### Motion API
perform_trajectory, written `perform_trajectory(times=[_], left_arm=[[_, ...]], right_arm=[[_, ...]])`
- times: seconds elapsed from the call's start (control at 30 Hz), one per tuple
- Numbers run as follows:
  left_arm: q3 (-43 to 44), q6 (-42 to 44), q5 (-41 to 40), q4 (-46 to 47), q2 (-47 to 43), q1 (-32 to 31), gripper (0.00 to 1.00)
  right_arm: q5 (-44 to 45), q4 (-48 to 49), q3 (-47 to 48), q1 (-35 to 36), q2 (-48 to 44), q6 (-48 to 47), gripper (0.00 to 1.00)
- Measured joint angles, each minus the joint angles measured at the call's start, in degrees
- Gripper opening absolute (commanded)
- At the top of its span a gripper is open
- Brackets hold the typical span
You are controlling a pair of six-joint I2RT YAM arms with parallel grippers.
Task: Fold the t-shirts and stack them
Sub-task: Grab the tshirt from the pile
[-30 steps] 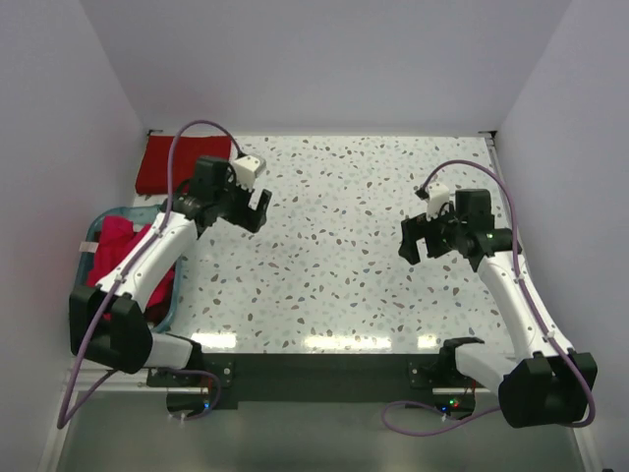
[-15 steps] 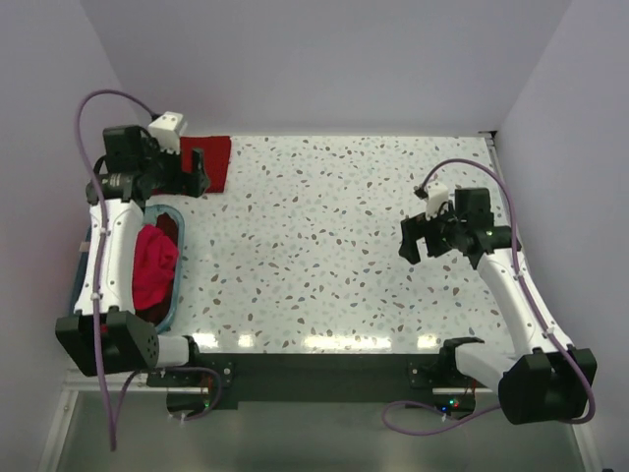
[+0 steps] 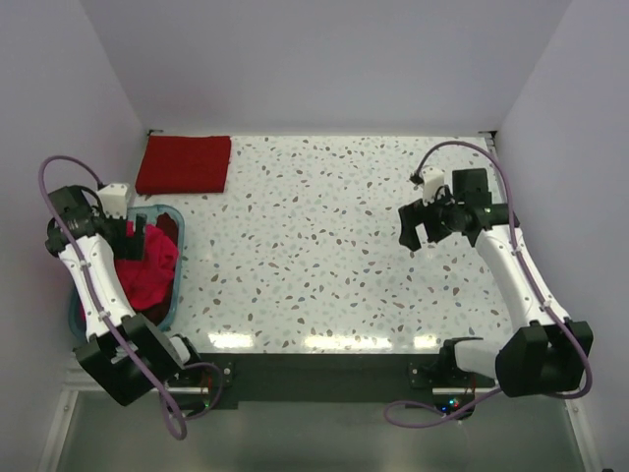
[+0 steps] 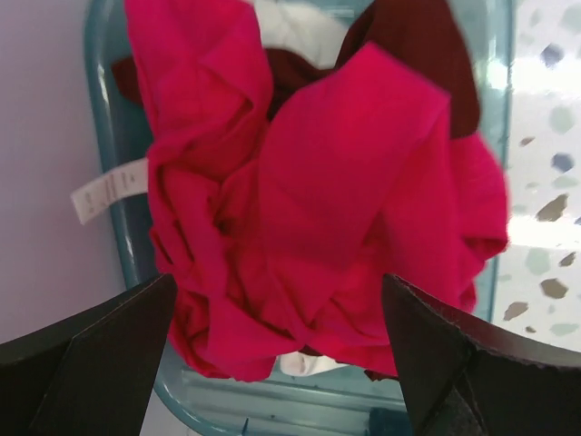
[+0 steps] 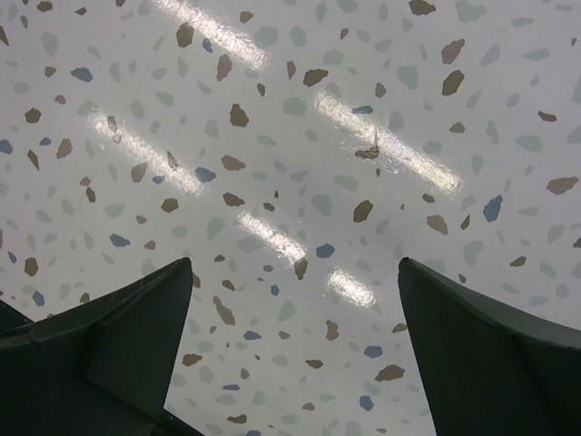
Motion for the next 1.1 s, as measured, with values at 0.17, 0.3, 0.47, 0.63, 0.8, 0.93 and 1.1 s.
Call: perform_trajectory(times=[0.17,0.3,0.47,0.63,0.8,0.93,1.1], left_arm=[[-4.0,4.39,-1.51,2.25,5.4,2.51,1.0],[-5.7,5.95,-2.43,6.19,8.39,2.51,0.97],[-7.15,6.8,-4.72,11.1,11.87,2.51,0.72],[-7.06,7.06,-5.84,12.74,12.57,2.58,0.12],[-2.14,7.54,-3.61,8.83,10.23,2.86,0.0],[7.23,6.62,1.46,4.46,5.29,1.9,0.0],[21.49,2.29,8.74,0.59,1.6,-7.52,0.0]], right_arm=[[-0.26,-1.4,2.91,0.0,2.6,-2.25,0.99],[-0.83,-2.49,3.87,0.0,2.93,-3.54,0.99],[-1.16,-3.26,3.91,0.0,2.91,-4.87,0.99],[-1.31,-3.45,3.89,0.0,2.38,-5.44,0.99],[-1.64,-3.5,3.87,0.0,1.25,-5.49,0.99],[-1.77,-3.5,3.85,0.0,0.11,-5.55,0.99],[-1.75,-3.5,3.85,0.0,-0.68,-5.7,0.99]])
